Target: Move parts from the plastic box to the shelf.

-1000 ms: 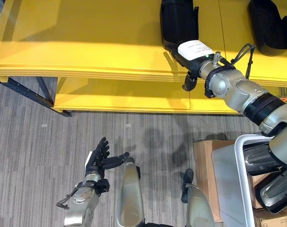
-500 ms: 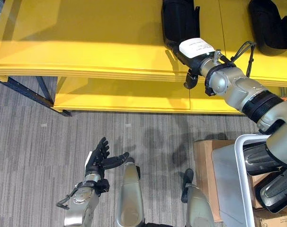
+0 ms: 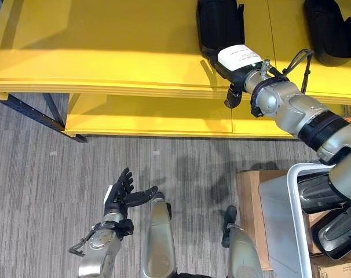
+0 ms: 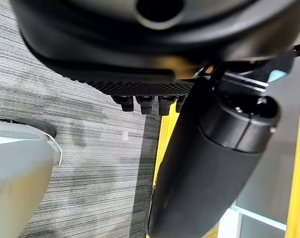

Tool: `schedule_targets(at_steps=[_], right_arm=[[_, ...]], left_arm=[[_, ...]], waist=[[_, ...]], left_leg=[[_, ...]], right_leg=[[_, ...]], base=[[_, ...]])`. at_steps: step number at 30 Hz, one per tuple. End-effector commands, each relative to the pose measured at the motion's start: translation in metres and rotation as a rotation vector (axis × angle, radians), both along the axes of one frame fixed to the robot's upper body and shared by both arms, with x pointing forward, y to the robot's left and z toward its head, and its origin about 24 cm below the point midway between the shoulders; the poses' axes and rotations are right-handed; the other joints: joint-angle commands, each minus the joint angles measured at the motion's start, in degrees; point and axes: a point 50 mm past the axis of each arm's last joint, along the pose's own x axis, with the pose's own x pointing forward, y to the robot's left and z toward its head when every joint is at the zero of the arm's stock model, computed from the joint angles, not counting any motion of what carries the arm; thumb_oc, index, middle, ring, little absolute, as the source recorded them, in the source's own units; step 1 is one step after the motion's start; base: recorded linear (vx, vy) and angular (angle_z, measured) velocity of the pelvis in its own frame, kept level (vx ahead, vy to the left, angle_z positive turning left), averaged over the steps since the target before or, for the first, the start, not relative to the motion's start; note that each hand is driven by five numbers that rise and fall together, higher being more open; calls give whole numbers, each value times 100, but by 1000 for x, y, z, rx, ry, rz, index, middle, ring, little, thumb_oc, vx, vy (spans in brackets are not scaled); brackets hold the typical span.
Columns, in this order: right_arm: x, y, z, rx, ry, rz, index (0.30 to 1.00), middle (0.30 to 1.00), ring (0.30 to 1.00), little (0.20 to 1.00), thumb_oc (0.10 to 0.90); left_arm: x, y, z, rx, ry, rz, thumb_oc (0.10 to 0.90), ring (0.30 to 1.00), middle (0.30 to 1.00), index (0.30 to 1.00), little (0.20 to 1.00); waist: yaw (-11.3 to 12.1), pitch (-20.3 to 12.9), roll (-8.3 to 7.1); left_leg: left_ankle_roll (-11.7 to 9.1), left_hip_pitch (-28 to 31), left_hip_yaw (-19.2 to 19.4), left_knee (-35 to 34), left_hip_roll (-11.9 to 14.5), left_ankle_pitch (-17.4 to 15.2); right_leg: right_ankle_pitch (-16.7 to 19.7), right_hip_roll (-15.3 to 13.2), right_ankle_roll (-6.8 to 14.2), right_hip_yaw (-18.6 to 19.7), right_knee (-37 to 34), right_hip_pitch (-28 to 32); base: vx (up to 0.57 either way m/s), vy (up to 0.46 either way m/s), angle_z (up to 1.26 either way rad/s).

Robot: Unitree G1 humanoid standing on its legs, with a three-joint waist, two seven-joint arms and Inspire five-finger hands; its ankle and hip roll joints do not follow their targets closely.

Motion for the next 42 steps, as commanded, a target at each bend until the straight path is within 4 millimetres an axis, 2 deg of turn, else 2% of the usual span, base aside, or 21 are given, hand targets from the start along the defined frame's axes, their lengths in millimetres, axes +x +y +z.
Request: schedule_targets(at_steps=[1,3,4,7,10,15,17,18,21,24,27,29,32,33,34,35,36,39,40,42], right_arm=[[-29,4,40,155,-151,156,1000,1000,1000,1000,900],[-33,3,34,164,-131,177,1000,1000,1000,1000,900],[-47,3,18,216,-91,243,1000,1000,1000,1000,900],[-56,2,6,260,-54,284,1000,1000,1000,1000,900],[-78,0,-18,359,26,366,1000,1000,1000,1000,900],[-91,-1,-28,381,75,404,1000,1000,1000,1000,900],[-118,-7,-33,507,98,474,1000,1000,1000,1000,900],[-118,-7,-33,508,98,473,1000,1000,1000,1000,900],[-139,-23,-38,686,96,485,1000,1000,1000,1000,900],[-147,-44,-60,897,151,412,1000,1000,1000,1000,900],[-155,-70,-97,1091,219,258,1000,1000,1000,1000,900],[-166,-88,-132,1298,277,120,1000,1000,1000,1000,900],[-180,-104,-171,1465,329,-41,1000,1000,1000,1000,900],[-186,-112,-179,1505,311,-99,1000,1000,1000,1000,900],[-186,-112,-179,1505,311,-99,1000,1000,1000,1000,900],[-197,-128,-184,1514,227,-207,1000,1000,1000,1000,900],[-200,-133,-187,1531,197,-243,1000,1000,1000,1000,900],[-203,-138,-187,1521,174,-272,1000,1000,1000,1000,900],[-208,-150,-188,1526,103,-348,1000,1000,1000,1000,900],[-209,-154,-188,1535,76,-367,1000,1000,1000,1000,900]], left_arm=[[-5,-2,30,-18,-192,48,900,1000,1000,1000,1000],[-4,-1,31,-13,-192,48,900,1000,1000,1000,1000],[-5,1,32,-4,-194,52,900,1000,1000,1000,1000],[-6,2,32,1,-192,53,900,1000,1000,1000,1000],[-9,2,29,6,-174,47,900,1000,1000,1000,1000],[-11,1,26,13,-158,32,900,1000,1000,1000,1000],[-13,-2,21,14,-133,18,900,1000,1000,1000,1000],[-13,-2,21,14,-132,17,900,1000,1000,1000,1000],[-14,-4,18,5,-129,18,900,1000,1000,1000,1000],[-14,-2,16,11,-121,21,900,1000,1000,1000,1000],[-21,1,10,13,-93,26,900,1000,1000,1000,1000],[-28,2,5,9,-76,34,900,1000,1000,1000,1000],[-35,6,0,23,-57,46,900,1000,1000,1000,1000],[-37,8,0,24,-57,61,900,1000,1000,1000,1000],[-37,8,0,24,-57,61,900,1000,1000,1000,1000],[-38,1,-4,-32,-62,75,900,1000,1000,1000,1000],[-37,-1,-4,-37,-66,78,900,1000,1000,1000,1000],[-37,-2,-6,-47,-65,81,900,1000,1000,1000,1000],[-36,-7,-11,-79,-58,98,900,1000,1000,1000,1000],[-36,-8,-13,-89,-56,101,900,1000,1000,1000,1000]], waist=[[-78,-93,175],[-88,-93,170],[-132,-93,149],[-157,-93,143],[-219,-93,134],[-238,-93,135],[-360,-93,131],[-353,-93,130],[-469,-93,142],[-517,-112,145],[-555,-576,119],[-592,-894,132],[-663,-1377,157],[-690,-1507,177],[-687,-1506,177],[-905,-1762,256],[-970,-1812,283],[-1023,-1856,316],[-1185,-1926,419],[-1211,-1917,439]], left_leg=[[-351,627,-296,-1199,590,1522],[-351,642,-301,-1205,583,1526],[-356,673,-293,-1220,583,1539],[-354,707,-287,-1238,576,1548],[-340,819,-266,-1286,545,1574],[-326,936,-247,-1342,544,1590],[-277,1207,-197,-1489,528,1623],[-277,1214,-195,-1493,528,1624],[-220,1497,-136,-1625,511,1665],[-105,1936,-83,-1915,466,1699],[-8,2157,-7,-2347,458,1747],[41,2367,62,-2743,463,1752],[92,2649,163,-3350,442,1768],[108,2753,235,-3528,454,1772],[108,2757,239,-3531,454,1772],[142,2918,415,-3867,533,1790],[167,2974,459,-3961,581,1795],[189,3047,487,-4079,624,1794],[282,3125,475,-4111,780,1793],[302,3128,463,-4087,814,1795]], right_leg=[[758,-171,-161,393,627,55],[755,-175,-159,396,643,56],[752,-185,-149,389,670,56],[745,-195,-142,392,698,64],[720,-217,-127,385,737,130],[700,-220,-116,382,764,195],[659,-246,-97,362,767,379],[658,-247,-97,362,765,384],[592,-260,-91,320,745,611],[509,-232,-109,289,658,909],[458,-171,-158,261,368,1014],[404,-124,-187,260,136,1125],[363,-50,-204,241,-111,1253],[358,-17,-196,272,-122,1256],[358,-17,-196,274,-122,1256],[347,61,-178,312,-110,1311],[331,97,-169,333,-53,1320],[313,144,-160,363,-10,1328],[268,367,-103,471,253,1255],[246,430,-92,496,308,1228]], base=[[-24,-24,5],[-8,-10,3],[0,0,0],[-8,-9,2],[-9,-22,-5],[-11,-27,1],[-13,-68,7],[-5,-56,10],[1,-48,5],[21,-62,3],[71,-103,-4],[77,-100,8],[86,-97,-3],[44,-62,-3],[11,-129,-10],[-19,-148,-11],[-19,-149,-4],[-26,-109,17],[-90,-240,-7],[-90,-237,-17]])
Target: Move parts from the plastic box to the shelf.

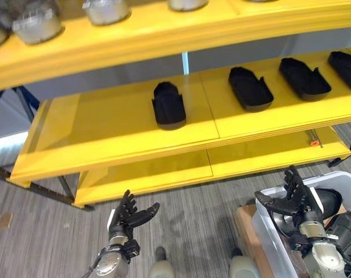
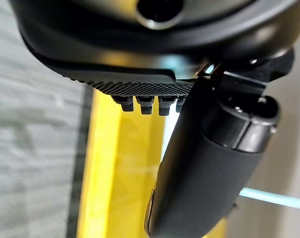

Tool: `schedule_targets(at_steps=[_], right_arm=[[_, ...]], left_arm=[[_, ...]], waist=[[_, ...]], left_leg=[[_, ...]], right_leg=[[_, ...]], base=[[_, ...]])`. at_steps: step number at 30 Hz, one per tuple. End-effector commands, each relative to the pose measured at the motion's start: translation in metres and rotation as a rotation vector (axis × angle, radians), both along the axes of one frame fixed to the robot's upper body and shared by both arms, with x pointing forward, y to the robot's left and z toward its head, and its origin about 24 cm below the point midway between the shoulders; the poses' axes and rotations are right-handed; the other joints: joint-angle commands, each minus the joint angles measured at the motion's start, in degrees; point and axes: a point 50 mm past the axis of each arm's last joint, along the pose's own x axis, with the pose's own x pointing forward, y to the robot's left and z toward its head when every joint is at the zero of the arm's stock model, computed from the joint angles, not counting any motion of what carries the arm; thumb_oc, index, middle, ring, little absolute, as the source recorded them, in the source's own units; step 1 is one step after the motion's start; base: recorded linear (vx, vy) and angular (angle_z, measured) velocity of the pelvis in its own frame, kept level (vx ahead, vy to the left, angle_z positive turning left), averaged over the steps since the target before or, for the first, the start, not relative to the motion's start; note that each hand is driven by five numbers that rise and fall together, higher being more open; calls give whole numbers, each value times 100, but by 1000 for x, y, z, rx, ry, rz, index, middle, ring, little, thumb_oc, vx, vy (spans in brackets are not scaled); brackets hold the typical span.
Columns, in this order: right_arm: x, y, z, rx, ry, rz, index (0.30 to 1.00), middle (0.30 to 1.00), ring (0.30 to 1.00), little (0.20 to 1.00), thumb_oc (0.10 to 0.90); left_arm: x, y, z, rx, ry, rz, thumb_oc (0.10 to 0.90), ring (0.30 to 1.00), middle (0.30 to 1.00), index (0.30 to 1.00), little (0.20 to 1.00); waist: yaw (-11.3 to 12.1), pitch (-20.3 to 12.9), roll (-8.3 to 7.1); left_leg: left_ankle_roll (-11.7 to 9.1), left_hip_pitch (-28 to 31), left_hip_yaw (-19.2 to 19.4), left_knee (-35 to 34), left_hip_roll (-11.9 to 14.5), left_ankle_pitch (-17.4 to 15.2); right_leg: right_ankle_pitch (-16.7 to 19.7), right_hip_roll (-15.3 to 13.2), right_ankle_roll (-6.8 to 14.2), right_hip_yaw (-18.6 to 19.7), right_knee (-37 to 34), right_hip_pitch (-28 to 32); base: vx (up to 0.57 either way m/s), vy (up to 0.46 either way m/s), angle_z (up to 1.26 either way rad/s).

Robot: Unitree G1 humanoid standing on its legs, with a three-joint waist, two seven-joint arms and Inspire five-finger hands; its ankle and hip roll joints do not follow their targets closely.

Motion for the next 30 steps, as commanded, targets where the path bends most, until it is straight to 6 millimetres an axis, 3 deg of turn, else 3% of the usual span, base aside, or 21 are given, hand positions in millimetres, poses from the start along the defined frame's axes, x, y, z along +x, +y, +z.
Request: schedule_targets(at_steps=[1,5,7,8,9,10,11,12,14,15,19,21,30], right_arm=[[3,-18,49,-131,-250,-93,1000,1000,1000,1000,900],[-7,-34,53,-182,-250,-184,1000,1000,1000,1000,900],[-11,-39,53,-171,-254,-223,1000,1000,1000,1000,900],[-11,-39,53,-171,-254,-223,1000,1000,1000,1000,900],[-9,-38,52,-170,-252,-221,1000,1000,1000,1000,900],[-2,-33,51,-154,-257,-198,1000,1000,1000,1000,900],[-2,-33,51,-154,-257,-198,1000,1000,1000,1000,900],[10,-21,50,-128,-271,-148,1000,1000,1000,1000,900],[14,-15,45,-96,-263,-135,1000,1000,1000,1000,900],[18,-11,45,-76,-274,-118,1000,1000,1000,1000,900],[18,-3,41,-50,-262,-85,1000,1000,1000,1000,900],[14,-1,34,-6,-246,-98,1000,1000,1000,1000,900],[13,11,22,69,-215,-74,1000,1000,1000,1000,900]], left_arm=[[6,21,26,92,-153,45,900,1000,1000,1000,1000],[8,17,25,71,-158,54,900,1000,1000,1000,1000],[9,16,27,74,-165,36,900,1000,1000,1000,1000],[9,16,27,74,-165,36,900,1000,1000,1000,1000],[10,17,27,77,-167,35,900,1000,1000,1000,1000],[13,19,31,85,-182,41,900,1000,1000,1000,1000],[13,19,31,85,-182,41,900,1000,1000,1000,1000],[14,26,38,98,-211,72,900,1000,1000,1000,1000],[17,26,41,96,-231,79,900,1000,1000,1000,1000],[20,26,46,107,-249,74,900,1000,1000,1000,1000],[20,21,45,83,-254,63,900,1000,1000,1000,1000],[21,22,45,108,-249,25,900,1000,1000,1000,1000],[21,21,45,107,-254,34,900,1000,1000,1000,1000]], waist=[[1,-367,-111],[-83,-252,-268],[-140,-219,-417],[-142,-216,-418],[-129,-199,-438],[-36,-167,-405],[-37,-169,-405],[244,-224,-468],[406,-341,-526],[507,-373,-513],[472,-529,-601],[410,-574,-632],[318,-546,-710]], left_leg=[[328,-59,65,-397,556,379],[348,-238,30,-187,471,311],[314,-255,144,12,236,181],[315,-257,141,22,234,174],[324,-300,-37,101,92,121],[295,-395,-590,58,-376,69],[295,-397,-591,59,-376,69],[415,-445,-1021,-303,-698,-47],[424,-742,-1419,-449,-996,44],[414,-850,-1653,-711,-1295,149],[415,-812,-1285,-378,-1183,90],[368,-660,-1146,-437,-1332,80],[329,-267,-782,-846,-1626,-60]], right_leg=[[1129,112,-154,393,193,-132],[1211,127,-174,331,-127,-50],[1285,101,-243,281,-505,38],[1284,99,-242,279,-506,43],[1262,120,-271,324,-601,39],[1203,237,-352,513,-712,5],[1203,237,-352,512,-712,4],[1149,454,-459,943,-1063,-37],[1204,561,-528,1224,-1214,-126],[1222,660,-561,1393,-1181,-180],[1237,556,-593,1523,-1237,-233],[1253,324,-629,1443,-1252,-294],[1238,78,-657,1627,-1130,-450]], base=[[-89,-249,-10],[-81,-255,-5],[-1,-154,29],[11,-114,27],[2,-16,5],[2,-17,-17],[-3,-63,-62],[-13,-81,-77],[-23,-9,-115],[3,92,-194],[43,156,-195],[21,320,52],[-22,227,-43]])
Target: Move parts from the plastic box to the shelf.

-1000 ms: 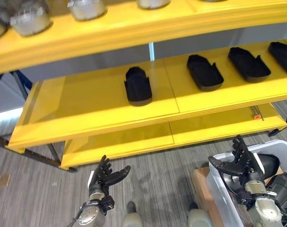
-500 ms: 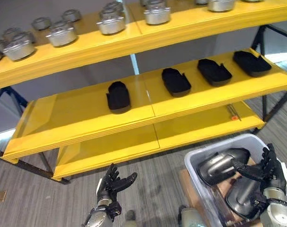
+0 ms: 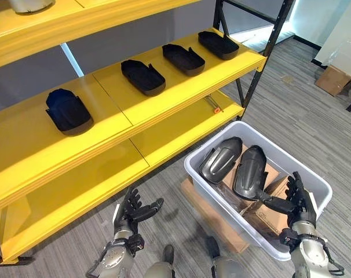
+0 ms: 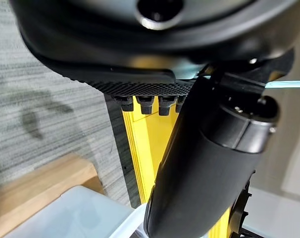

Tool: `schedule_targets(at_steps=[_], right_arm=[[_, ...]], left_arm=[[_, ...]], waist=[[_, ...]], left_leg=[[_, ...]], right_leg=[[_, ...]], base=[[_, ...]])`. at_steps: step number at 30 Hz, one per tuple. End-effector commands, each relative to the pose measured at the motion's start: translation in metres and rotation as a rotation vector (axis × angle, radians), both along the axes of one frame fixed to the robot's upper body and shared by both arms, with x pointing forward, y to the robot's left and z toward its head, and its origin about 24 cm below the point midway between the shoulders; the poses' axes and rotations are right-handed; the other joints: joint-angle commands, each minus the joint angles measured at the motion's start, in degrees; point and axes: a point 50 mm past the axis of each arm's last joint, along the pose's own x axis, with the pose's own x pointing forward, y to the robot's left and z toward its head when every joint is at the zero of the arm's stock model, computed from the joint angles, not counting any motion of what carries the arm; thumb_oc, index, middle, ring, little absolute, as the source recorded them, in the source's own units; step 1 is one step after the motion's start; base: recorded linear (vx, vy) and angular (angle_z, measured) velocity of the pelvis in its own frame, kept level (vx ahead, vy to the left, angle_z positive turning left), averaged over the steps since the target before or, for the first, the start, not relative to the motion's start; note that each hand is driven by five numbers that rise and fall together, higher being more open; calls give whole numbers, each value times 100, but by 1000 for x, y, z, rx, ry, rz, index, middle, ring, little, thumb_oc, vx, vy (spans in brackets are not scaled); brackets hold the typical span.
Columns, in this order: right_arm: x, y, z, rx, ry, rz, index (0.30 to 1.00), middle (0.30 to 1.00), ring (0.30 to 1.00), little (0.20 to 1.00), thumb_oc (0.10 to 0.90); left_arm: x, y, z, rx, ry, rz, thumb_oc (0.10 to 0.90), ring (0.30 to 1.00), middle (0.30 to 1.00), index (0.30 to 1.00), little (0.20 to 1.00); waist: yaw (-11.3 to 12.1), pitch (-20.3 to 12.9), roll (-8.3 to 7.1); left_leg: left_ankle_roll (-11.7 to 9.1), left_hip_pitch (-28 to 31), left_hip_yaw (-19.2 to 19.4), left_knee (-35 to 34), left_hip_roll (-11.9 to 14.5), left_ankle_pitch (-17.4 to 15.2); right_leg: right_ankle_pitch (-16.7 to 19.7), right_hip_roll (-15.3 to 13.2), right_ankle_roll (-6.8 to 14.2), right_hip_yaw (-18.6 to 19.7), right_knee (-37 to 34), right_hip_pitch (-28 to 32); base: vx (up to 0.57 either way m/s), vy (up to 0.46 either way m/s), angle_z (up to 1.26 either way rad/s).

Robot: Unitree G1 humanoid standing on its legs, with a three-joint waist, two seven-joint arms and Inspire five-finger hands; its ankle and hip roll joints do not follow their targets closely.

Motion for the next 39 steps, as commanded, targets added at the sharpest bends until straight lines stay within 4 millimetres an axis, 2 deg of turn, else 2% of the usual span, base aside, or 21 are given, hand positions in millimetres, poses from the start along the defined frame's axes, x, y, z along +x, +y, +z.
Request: schedule_targets(at_steps=[1,10,11,12,14,15,16,17,18,19,21,24,29,38,39], right_arm=[[13,-4,52,-49,-277,15,1000,1000,1000,1000,900],[9,-7,47,-35,-261,-23,1000,1000,1000,1000,900],[11,-5,49,-42,-267,-7,1000,1000,1000,1000,900],[15,-2,50,-46,-271,21,1000,1000,1000,1000,900],[21,2,53,-54,-278,69,1000,1000,1000,1000,900],[24,5,51,-46,-270,91,1000,1000,1000,1000,900],[24,5,51,-46,-270,91,1000,1000,1000,1000,900],[25,11,43,-11,-239,117,1000,1000,1000,1000,900],[25,11,43,-11,-239,117,1000,1000,1000,1000,900],[26,12,41,-3,-234,116,1000,1000,1000,1000,900],[26,13,41,7,-237,111,1000,1000,1000,1000,900],[23,11,40,4,-237,100,1000,1000,1000,1000,900],[21,10,40,24,-246,84,1000,1000,1000,1000,900],[16,0,47,-11,-275,19,1000,1000,1000,1000,900],[13,-3,48,-27,-276,2,1000,1000,1000,1000,900]], left_arm=[[12,15,43,86,-229,21,900,1000,1000,1000,1000],[24,3,45,79,-243,-37,900,1000,1000,1000,1000],[25,3,46,85,-247,-37,900,1000,1000,1000,1000],[24,6,47,94,-248,-20,900,1000,1000,1000,1000],[16,16,45,110,-233,30,900,1000,1000,1000,1000],[9,21,43,110,-219,68,900,1000,1000,1000,1000],[9,21,43,110,-219,68,900,1000,1000,1000,1000],[-3,25,34,89,-182,119,900,1000,1000,1000,1000],[-3,25,34,89,-182,119,900,1000,1000,1000,1000],[-4,24,31,75,-175,129,900,1000,1000,1000,1000],[-2,23,31,74,-175,132,900,1000,1000,1000,1000],[1,22,33,84,-182,114,900,1000,1000,1000,1000],[6,16,32,78,-184,89,900,1000,1000,1000,1000],[18,1,36,72,-209,2,900,1000,1000,1000,1000],[22,-3,38,77,-215,-26,900,1000,1000,1000,1000]], waist=[[-22,-376,180],[-265,-279,255],[-300,-155,317],[-240,-10,377],[-41,129,441],[103,122,425],[106,119,426],[319,-184,310],[322,-178,310],[324,-279,305],[273,-383,334],[165,-347,335],[59,-297,371],[-297,-186,552],[-418,-125,600]], left_leg=[[-186,394,-195,-1066,291,204],[-166,528,-3,-1066,202,203],[-178,552,79,-1066,263,227],[-207,622,249,-1066,346,263],[-282,822,549,-1066,443,296],[-325,899,845,-1066,493,286],[-325,894,848,-1066,494,288],[-335,933,1223,-1066,457,142],[-336,944,1227,-1066,458,137],[-317,924,1252,-1066,450,62],[-264,882,1216,-1066,466,2],[-228,858,1221,-1066,471,-27],[-235,884,1203,-1066,540,51],[-321,1102,1294,-1066,749,185],[-348,1244,1327,-1006,838,302]], right_leg=[[609,-63,-314,82,130,238],[643,-101,-332,121,80,131],[639,113,-258,-76,240,20],[556,136,-204,-780,448,-18],[468,7,-186,-1578,611,226],[482,-103,-115,-2084,643,449],[489,-101,-116,-2082,636,446],[557,71,-31,-2303,69,950],[562,73,-30,-2300,55,965],[500,132,-104,-2305,-334,984],[522,301,-131,-1937,-490,901],[542,324,-185,-1998,-852,860],[507,366,-229,-1965,-887,824],[481,344,-243,-2091,-887,863],[543,343,-229,-2107,-887,940]], base=[[-28,156,-23],[-21,127,-20],[-78,104,-19],[-79,131,-39],[-26,131,-132],[-8,75,-276],[61,-2,-352],[76,-33,-252],[102,-48,-186],[64,-29,-99],[94,-53,-68],[68,-71,7],[58,-76,-3],[71,-72,6],[84,-90,1]])
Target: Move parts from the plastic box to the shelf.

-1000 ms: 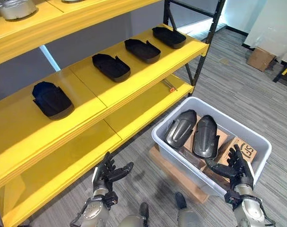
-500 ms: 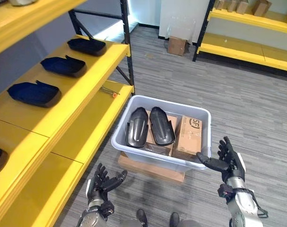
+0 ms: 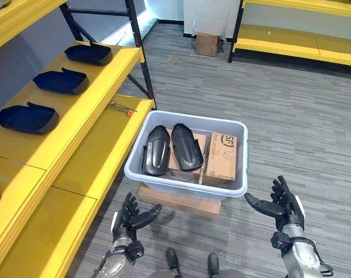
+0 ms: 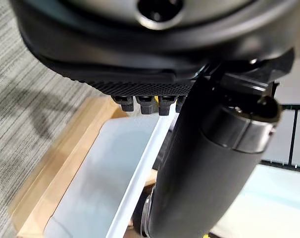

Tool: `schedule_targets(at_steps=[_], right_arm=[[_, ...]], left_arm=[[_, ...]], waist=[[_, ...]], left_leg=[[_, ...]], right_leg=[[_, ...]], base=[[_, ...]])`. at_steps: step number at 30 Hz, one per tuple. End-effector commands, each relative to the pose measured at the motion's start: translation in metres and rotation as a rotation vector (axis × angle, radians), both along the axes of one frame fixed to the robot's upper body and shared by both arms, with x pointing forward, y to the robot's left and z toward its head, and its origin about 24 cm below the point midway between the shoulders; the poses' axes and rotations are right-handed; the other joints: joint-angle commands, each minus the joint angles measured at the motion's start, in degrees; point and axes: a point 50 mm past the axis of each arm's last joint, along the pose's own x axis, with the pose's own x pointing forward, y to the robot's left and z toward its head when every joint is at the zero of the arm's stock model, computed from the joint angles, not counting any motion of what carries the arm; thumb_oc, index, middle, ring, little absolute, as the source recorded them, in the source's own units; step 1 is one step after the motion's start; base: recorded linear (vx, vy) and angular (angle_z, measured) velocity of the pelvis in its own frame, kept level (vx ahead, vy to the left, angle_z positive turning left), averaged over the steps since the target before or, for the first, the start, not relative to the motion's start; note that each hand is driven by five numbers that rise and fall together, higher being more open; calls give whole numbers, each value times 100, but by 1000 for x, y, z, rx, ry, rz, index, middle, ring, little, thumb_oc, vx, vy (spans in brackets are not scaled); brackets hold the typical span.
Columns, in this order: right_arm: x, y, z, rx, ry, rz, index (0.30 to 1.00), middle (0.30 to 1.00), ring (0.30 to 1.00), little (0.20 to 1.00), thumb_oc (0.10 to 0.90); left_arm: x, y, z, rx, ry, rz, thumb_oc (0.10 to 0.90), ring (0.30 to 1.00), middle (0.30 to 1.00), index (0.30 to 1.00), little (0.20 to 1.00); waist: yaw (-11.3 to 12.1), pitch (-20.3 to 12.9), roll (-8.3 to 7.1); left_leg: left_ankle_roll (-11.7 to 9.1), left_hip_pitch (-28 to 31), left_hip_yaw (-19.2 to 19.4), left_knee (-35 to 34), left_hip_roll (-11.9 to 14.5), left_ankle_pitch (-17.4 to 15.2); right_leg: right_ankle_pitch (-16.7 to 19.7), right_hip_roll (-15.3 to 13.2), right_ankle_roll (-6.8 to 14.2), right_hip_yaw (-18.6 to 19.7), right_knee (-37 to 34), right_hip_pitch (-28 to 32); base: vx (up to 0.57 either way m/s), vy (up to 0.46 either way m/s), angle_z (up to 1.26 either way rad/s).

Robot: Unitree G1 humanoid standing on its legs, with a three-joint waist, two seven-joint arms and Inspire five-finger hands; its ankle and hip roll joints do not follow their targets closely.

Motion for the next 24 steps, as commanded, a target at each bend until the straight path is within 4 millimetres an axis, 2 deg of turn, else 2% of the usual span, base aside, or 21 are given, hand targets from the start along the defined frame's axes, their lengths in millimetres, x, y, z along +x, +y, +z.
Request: schedule_targets(at_steps=[1,4,5,6,7,8,9,10,11,12,13,15,16,17,18,19,20,24], right_arm=[[9,-16,53,-96,-275,-67,1000,1000,1000,1000,900],[8,-18,60,-137,-293,-71,1000,1000,1000,1000,900],[8,-18,60,-137,-293,-71,1000,1000,1000,1000,900],[9,-16,64,-167,-305,-52,1000,1000,1000,1000,900],[12,-16,65,-181,-302,-41,1000,1000,1000,1000,900],[16,-13,66,-181,-307,-33,1000,1000,1000,1000,900],[21,-13,70,-195,-323,-37,1000,1000,1000,1000,900],[21,-13,70,-196,-323,-38,1000,1000,1000,1000,900],[22,-14,71,-206,-325,-43,1000,1000,1000,1000,900],[22,-15,69,-216,-317,-39,1000,1000,1000,1000,900],[22,-15,69,-215,-317,-39,1000,1000,1000,1000,900],[24,-13,65,-215,-299,-18,1000,1000,1000,1000,900],[28,-10,63,-223,-281,14,1000,1000,1000,1000,900],[28,-10,63,-223,-281,14,1000,1000,1000,1000,900],[29,-5,61,-196,-280,32,1000,1000,1000,1000,900],[28,-2,55,-178,-259,47,1000,1000,1000,1000,900],[28,-2,55,-178,-259,47,1000,1000,1000,1000,900],[27,3,53,-153,-254,73,1000,1000,1000,1000,900]], left_arm=[[33,6,44,80,-242,-30,900,1000,1000,1000,1000],[36,0,47,64,-261,-38,900,1000,1000,1000,1000],[36,0,47,64,-261,-38,900,1000,1000,1000,1000],[37,-4,50,45,-277,-39,900,1000,1000,1000,1000],[38,-6,51,36,-281,-37,900,1000,1000,1000,1000],[40,-6,53,40,-289,-40,900,1000,1000,1000,1000],[42,-1,55,50,-300,-30,900,1000,1000,1000,1000],[42,-1,55,50,-300,-30,900,1000,1000,1000,1000],[42,2,57,56,-305,-22,900,1000,1000,1000,1000],[38,7,55,64,-296,4,900,1000,1000,1000,1000],[38,8,55,64,-296,4,900,1000,1000,1000,1000],[35,10,53,62,-281,26,900,1000,1000,1000,1000],[36,11,51,60,-273,29,900,1000,1000,1000,1000],[36,11,51,60,-273,28,900,1000,1000,1000,1000],[34,12,47,51,-259,29,900,1000,1000,1000,1000],[37,6,47,52,-251,-9,900,1000,1000,1000,1000],[37,6,47,52,-251,-9,900,1000,1000,1000,1000],[37,21,55,144,-267,-35,900,1000,1000,1000,1000]], waist=[[-92,-31,226],[-250,90,212],[-257,92,217],[-265,281,55],[-184,454,-37],[-85,641,-96],[15,729,-136],[35,754,-124],[121,747,-82],[280,625,-22],[275,619,-26],[445,458,43],[578,284,101],[587,286,97],[632,178,136],[583,69,161],[586,71,159],[661,130,83]], left_leg=[[-381,794,-662,14,451,-208],[-438,639,-671,1089,594,-249],[-440,625,-680,1115,601,-264],[-438,139,-858,2598,660,-389],[-497,-233,-1087,3366,441,-429],[-518,-518,-1261,3790,354,-555],[-423,-956,-1340,3268,564,-617],[-429,-930,-1328,3286,586,-640],[-372,-993,-1407,2760,720,-632],[-167,-858,-1640,957,1152,-291],[-166,-848,-1640,921,1146,-266],[-70,-1070,-2099,-46,1502,13],[-267,-1291,-2014,-46,1440,157],[-267,-1282,-2002,-46,1440,155],[-251,-1006,-1922,-46,1496,213],[-432,-1003,-1746,112,1468,357],[-432,-1001,-1744,118,1468,350],[-487,-881,-1526,291,1186,205]], right_leg=[[277,35,-120,-57,-17,-248],[319,-13,-129,-114,48,-186],[319,-8,-130,-121,49,-185],[364,-141,-188,-129,116,-85],[374,-214,-209,-87,141,-27],[376,-217,-228,-20,146,44],[352,-230,-260,132,60,135],[354,-213,-264,150,55,160],[357,-184,-276,259,25,226],[349,-145,-241,536,22,273],[349,-150,-241,531,22,269],[344,-146,-200,756,27,281],[368,-202,-216,919,38,338],[368,-206,-216,929,36,340],[329,-218,-255,1054,74,392],[441,-333,-300,1065,84,361],[440,-334,-300,1067,83,365],[430,-769,-285,930,118,128]], base=[[109,-120,5],[34,-97,4],[-11,-175,14],[-58,-200,13],[-88,-253,16],[-71,-159,6],[-28,-96,-18],[49,-21,-58],[189,125,-93],[189,125,-86],[216,167,-84],[242,231,-74],[254,257,-90],[274,264,-99],[237,279,-115],[236,279,-103],[193,312,-81],[161,275,-31]])
